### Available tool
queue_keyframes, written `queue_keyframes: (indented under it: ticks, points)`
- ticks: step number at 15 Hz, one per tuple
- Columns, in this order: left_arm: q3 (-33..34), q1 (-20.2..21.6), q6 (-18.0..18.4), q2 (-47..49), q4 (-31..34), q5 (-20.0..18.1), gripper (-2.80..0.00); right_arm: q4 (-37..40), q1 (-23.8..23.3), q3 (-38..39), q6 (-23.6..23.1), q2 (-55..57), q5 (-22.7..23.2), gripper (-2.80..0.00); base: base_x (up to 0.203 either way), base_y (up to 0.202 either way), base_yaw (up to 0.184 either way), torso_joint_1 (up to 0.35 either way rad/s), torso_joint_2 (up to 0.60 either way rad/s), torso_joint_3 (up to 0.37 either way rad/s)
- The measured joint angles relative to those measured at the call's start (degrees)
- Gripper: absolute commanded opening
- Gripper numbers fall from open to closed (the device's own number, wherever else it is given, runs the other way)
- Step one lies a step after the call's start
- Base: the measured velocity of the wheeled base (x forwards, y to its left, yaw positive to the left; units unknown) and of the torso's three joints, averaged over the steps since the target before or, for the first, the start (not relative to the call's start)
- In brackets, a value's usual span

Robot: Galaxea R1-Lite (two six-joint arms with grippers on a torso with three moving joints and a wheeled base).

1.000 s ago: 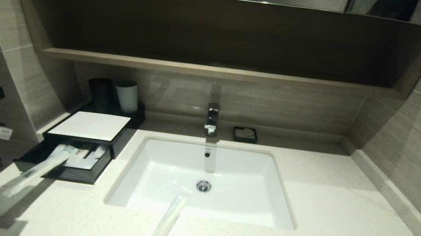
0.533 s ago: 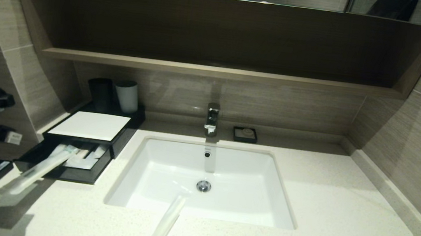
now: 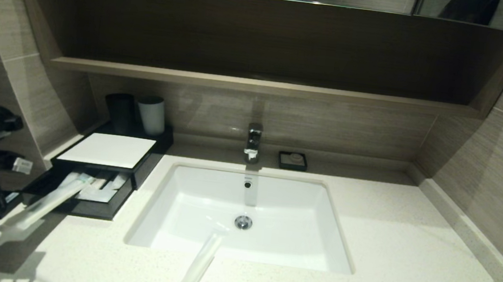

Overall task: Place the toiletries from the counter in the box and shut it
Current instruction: Place the bathroom toiletry into the drawer

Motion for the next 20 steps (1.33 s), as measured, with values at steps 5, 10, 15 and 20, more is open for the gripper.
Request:
queue_keyframes:
  ticks: [5, 10, 15, 20]
  points:
    - [-0.30, -0.26, -0.10, 1.01, -1.51, -0.37, -2.80, -0.01, 0.00, 0.00, 0.00, 0.00, 0.00, -2.80, 0.000, 0.000, 0.000, 0.000, 0.00, 0.000]
    - [-1.94, -0.81, -0.29, 2.39, -2.95, -0.78, -2.80, -0.01, 0.00, 0.00, -0.02, 0.00, 0.02, -2.80, 0.000, 0.000, 0.000, 0.000, 0.00, 0.000]
    - [-4.35, -2.39, -0.52, 3.65, -2.98, -0.88, -2.80, -0.01, 0.00, 0.00, 0.00, 0.00, 0.01, -2.80, 0.000, 0.000, 0.000, 0.000, 0.00, 0.000]
    - [-6.10, -3.67, -1.33, 4.91, -3.04, -1.16, -2.80, -0.01, 0.00, 0.00, 0.00, 0.00, 0.02, -2.80, 0.000, 0.000, 0.000, 0.000, 0.00, 0.000]
